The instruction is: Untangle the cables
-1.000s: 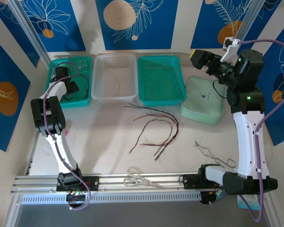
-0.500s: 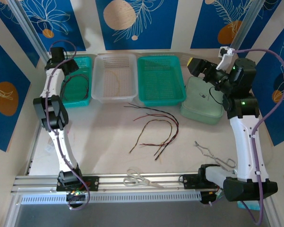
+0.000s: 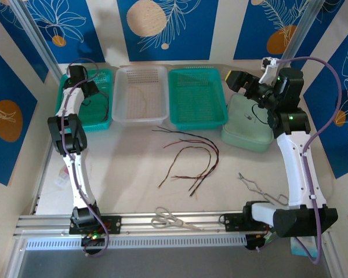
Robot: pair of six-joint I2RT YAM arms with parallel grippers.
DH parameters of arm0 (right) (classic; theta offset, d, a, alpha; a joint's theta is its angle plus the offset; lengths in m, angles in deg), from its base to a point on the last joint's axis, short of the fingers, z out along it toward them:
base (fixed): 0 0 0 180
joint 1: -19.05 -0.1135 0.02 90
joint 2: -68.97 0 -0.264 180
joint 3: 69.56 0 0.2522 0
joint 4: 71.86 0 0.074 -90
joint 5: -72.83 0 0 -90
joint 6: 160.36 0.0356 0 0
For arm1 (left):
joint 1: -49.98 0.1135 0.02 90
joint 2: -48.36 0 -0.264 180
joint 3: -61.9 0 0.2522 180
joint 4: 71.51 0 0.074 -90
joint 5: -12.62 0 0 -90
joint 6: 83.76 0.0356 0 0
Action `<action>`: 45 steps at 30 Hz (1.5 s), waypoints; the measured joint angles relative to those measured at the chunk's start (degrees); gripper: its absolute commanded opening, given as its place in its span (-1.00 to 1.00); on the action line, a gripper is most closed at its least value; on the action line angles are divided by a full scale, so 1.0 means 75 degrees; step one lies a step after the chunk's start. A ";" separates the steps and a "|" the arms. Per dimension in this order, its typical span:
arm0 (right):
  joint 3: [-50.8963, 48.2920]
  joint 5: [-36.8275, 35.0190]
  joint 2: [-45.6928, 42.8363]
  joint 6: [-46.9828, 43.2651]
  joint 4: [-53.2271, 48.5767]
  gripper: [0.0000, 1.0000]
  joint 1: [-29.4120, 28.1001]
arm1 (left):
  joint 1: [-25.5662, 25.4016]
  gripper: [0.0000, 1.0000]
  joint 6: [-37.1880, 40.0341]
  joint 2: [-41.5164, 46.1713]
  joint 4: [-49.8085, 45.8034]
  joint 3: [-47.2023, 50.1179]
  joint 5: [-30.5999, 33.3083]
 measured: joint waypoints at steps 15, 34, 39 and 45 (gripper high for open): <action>0.0207 -0.0009 0.0172 0.0000 -0.0064 0.94 -0.0093 | 0.0338 0.66 -0.0332 -0.1332 -0.0114 -0.1848 -0.0294; 0.0726 -0.0058 0.0597 -0.0012 -0.0224 0.94 -0.0440 | 0.0667 0.41 -0.1096 -0.1851 0.0087 -0.2052 -0.1944; 0.0746 -0.0058 0.0606 -0.0029 -0.0271 0.94 -0.0446 | 0.0667 0.04 -0.1279 -0.1851 0.0236 -0.2057 -0.2127; 0.0766 -0.0055 0.0606 -0.0029 -0.0300 0.94 -0.0446 | 0.0629 -0.20 -0.1174 -0.1848 0.0353 -0.2005 -0.2145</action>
